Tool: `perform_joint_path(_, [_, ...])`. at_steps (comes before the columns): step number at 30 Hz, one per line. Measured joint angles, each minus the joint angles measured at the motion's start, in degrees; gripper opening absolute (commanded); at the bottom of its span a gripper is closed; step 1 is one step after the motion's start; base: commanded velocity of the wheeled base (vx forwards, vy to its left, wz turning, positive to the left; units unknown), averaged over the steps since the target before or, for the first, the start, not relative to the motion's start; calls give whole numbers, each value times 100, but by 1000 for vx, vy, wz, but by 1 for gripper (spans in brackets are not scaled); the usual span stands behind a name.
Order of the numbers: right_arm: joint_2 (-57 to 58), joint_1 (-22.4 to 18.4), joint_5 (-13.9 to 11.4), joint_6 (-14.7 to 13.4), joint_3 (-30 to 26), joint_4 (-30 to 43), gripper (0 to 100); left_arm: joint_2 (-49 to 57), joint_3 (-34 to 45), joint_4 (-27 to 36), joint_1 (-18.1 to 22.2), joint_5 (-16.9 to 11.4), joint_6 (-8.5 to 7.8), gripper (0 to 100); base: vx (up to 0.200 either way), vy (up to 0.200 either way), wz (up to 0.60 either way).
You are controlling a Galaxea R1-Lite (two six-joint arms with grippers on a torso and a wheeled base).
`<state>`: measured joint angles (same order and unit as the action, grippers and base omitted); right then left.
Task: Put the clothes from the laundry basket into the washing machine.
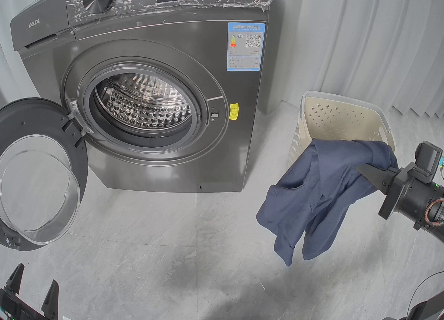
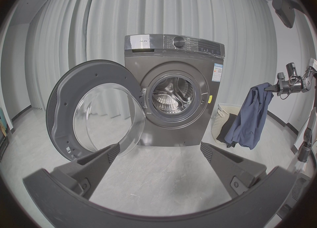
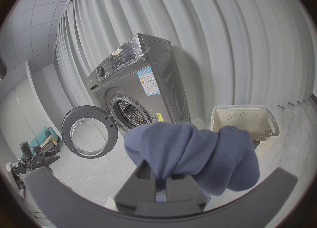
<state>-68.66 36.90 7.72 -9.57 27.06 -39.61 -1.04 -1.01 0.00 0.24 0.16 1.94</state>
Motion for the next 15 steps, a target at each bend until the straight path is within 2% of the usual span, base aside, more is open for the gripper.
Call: perform_joint_path(15, [-2, 9, 2, 0, -26, -10, 0, 0, 0, 2, -2, 2, -5, 100, 0, 200, 0])
